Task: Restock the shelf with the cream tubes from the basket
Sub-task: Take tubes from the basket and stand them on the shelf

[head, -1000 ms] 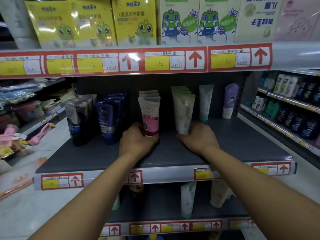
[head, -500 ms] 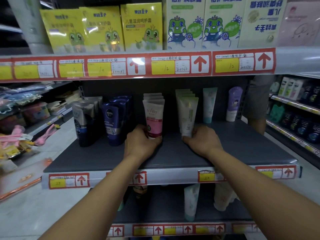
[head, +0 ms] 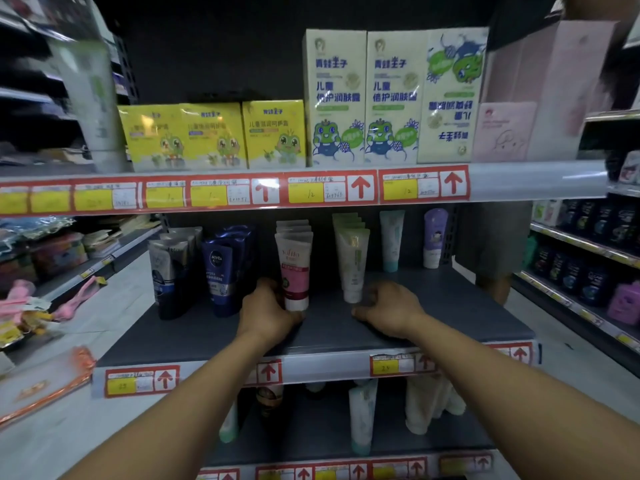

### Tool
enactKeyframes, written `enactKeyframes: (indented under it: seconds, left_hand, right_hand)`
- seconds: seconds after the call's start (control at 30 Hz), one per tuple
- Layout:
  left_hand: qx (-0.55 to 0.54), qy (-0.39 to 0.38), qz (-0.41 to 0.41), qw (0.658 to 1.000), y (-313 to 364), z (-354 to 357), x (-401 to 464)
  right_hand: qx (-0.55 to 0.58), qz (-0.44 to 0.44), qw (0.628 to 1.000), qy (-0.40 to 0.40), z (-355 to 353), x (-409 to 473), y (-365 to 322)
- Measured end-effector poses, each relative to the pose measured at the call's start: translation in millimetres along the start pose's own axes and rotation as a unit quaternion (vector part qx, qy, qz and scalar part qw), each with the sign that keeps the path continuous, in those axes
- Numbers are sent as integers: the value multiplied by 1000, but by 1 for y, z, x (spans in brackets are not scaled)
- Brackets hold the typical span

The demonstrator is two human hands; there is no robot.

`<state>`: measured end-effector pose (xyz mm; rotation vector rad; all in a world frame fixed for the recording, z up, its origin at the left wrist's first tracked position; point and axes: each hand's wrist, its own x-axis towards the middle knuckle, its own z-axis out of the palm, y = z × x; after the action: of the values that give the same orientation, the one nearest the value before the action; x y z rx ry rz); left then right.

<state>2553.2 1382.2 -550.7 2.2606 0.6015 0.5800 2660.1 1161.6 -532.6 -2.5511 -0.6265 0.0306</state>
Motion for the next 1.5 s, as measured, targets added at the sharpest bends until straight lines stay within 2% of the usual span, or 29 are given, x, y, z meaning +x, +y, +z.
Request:
enactKeyframes:
  seconds: [0.1, 0.23, 0.47, 0.73, 1.07, 1.3, 1.5]
  left_hand:
    - [40, 35, 37, 998, 1, -7, -20]
    - [92, 70, 96, 989, 3, -22, -47]
    - [139, 76, 169, 973, 14, -32, -103]
    - [129, 33, 183, 974, 16, -20, -167]
    - [152, -40, 148, 977, -37, 27, -226]
    - [167, -120, 96, 974, -86, 76, -260]
    - [163, -201, 32, 965, -133, 119, -286]
  right_hand:
    - [52, -52, 995, 71, 10, -26, 2]
    - [38, -107, 979, 171, 19, -64, 3]
    - [106, -98, 961, 235, 26, -114, -5]
    - [108, -97, 967, 208, 47, -170, -4]
    - [90, -56, 987, 121, 116, -228, 45]
    - [89, 29, 996, 9, 180, -268, 96]
    - [86, 119, 981, -124, 225, -283, 138]
